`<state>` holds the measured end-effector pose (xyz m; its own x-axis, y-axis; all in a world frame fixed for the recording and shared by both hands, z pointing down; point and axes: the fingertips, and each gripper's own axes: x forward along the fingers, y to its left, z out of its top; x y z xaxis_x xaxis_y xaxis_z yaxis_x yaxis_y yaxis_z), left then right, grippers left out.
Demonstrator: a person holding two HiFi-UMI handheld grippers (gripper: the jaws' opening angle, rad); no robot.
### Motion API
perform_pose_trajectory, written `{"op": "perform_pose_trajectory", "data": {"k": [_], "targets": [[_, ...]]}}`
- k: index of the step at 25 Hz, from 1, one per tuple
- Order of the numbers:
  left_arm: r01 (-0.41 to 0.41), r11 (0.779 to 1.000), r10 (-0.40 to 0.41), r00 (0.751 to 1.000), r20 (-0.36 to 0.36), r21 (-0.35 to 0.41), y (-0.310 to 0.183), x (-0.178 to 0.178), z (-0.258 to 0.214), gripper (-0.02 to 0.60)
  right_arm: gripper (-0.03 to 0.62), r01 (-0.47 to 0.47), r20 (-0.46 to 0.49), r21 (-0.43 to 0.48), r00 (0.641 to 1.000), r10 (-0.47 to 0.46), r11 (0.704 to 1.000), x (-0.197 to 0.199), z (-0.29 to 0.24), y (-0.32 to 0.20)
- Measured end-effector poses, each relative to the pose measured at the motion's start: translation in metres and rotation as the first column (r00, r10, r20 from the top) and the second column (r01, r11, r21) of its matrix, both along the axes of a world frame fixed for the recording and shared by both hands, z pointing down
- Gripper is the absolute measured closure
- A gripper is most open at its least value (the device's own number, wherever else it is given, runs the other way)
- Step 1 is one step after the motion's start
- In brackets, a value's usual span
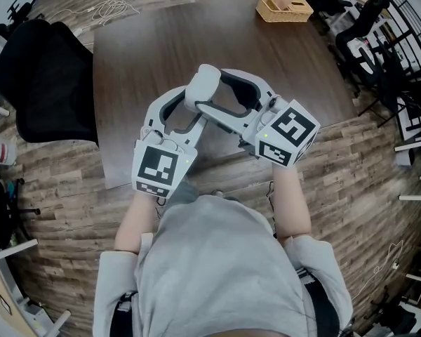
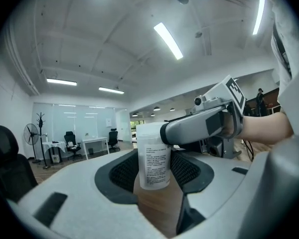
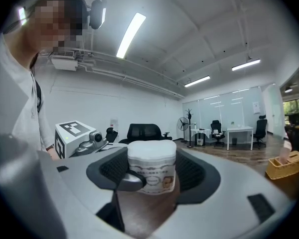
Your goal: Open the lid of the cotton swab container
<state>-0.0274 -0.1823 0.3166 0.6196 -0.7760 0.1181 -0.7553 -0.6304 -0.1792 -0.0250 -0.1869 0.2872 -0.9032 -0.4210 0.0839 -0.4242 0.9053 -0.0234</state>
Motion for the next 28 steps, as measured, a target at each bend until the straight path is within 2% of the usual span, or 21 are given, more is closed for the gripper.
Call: {"op": "perform_pose_trajectory", "data": {"k": [7, 24, 28], "targets": [[-0.008, 1.0, 0.01, 0.997, 0.078, -0.016, -0.002, 0.0, 0.009, 0.393, 0.321, -0.015, -0.06, 0.045, 0.998, 0.018, 0.999, 0.001, 0.003, -0.001], [-0.027, 0.999, 0.029, 0.999, 0.036, -0.046, -0.004, 0.001, 0.009, 0.393, 0.321, -0.009, -0.062, 0.072, 0.998, 0.014, 0.997, 0.0, -0.004, -0.003], [-0.04, 0.998, 0.043, 0.998, 0.056, -0.052, 0.0, 0.005, 0.015, 0.393, 0.322, -0.018, 0.007, 0.071, 1.0, 0.017, 0.997, 0.003, -0.015, -0.005]]}}
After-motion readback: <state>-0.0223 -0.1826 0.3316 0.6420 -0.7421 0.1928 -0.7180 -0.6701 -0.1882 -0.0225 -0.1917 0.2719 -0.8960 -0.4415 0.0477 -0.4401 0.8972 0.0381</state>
